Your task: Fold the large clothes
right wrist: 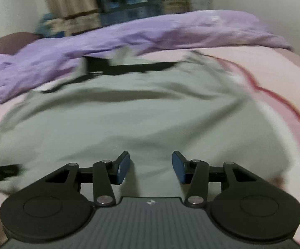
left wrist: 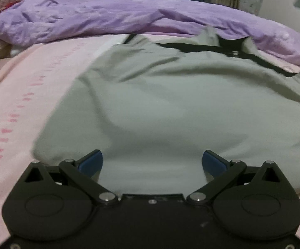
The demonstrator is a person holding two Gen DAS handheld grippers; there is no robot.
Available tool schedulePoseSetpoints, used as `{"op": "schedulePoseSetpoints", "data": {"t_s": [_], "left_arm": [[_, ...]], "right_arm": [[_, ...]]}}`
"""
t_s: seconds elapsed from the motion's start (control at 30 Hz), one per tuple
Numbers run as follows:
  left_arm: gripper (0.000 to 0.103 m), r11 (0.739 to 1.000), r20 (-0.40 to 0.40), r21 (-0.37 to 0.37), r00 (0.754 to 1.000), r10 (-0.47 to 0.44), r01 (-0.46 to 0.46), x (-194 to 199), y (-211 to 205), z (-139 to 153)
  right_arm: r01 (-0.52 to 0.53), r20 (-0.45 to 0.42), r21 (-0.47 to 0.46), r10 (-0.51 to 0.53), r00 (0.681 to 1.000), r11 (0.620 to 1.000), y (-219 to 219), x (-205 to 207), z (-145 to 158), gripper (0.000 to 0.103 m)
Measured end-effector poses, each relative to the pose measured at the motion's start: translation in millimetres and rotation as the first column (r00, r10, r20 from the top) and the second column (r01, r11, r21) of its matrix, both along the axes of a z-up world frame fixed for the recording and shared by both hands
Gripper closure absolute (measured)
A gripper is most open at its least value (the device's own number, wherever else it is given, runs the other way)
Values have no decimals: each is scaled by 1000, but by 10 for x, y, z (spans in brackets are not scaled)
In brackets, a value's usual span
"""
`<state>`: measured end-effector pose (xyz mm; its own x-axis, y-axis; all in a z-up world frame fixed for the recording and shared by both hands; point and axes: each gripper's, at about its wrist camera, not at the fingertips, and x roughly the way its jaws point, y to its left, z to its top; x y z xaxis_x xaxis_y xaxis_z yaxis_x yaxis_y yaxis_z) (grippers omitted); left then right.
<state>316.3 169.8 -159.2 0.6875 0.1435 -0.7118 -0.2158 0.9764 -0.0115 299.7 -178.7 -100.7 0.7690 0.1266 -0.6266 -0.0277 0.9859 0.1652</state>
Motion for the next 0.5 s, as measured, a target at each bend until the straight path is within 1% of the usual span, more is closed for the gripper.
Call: {"op": "schedulePoseSetpoints", "data": {"t_s": [0.03,0.13,0.2,0.27,0.3,0.33,0.37,0.4,0.43,0.47,0.5], "left_arm": [[0,1000,-8,15,1000,10,-10,-17,61,15],[0,993,-20,111,999,43,-40,-58,265,23],[0,992,-17,116,999,51,-49,-81,419,7],[0,986,-28,135,994,106,-101,-114,578,2],[0,985,-28,123,992,124,-119,-135,663,2],[0,986,-28,101,990,137,-133,-181,759,7],[0,986,-29,81,988,151,-149,-203,838,7],[0,984,-30,71,986,166,-164,-209,892,14],[0,981,-30,61,982,186,-184,-234,943,27],[0,978,-33,55,978,204,-202,-241,965,48],[0,975,-36,60,975,217,-215,-255,957,84]], "right_arm": [[20,0,12,-20,1000,1000,-135,-3,-19,47],[50,10,88,-51,999,995,-525,-51,-28,48],[77,21,102,-80,997,992,-714,-100,-10,50],[118,19,93,-121,993,989,-854,-134,-12,50],[150,17,72,-151,988,986,-908,-146,-9,50],[191,13,37,-191,981,981,-953,-132,-8,47],[246,3,-13,-246,969,969,-972,-116,-30,30],[296,-6,-61,-297,955,953,-984,-102,-52,22],[307,0,-68,-308,951,949,-992,-109,-63,23],[297,2,-45,-297,955,954,-999,-125,-58,32],[292,2,-26,-292,956,956,-984,-137,-36,35]]}}
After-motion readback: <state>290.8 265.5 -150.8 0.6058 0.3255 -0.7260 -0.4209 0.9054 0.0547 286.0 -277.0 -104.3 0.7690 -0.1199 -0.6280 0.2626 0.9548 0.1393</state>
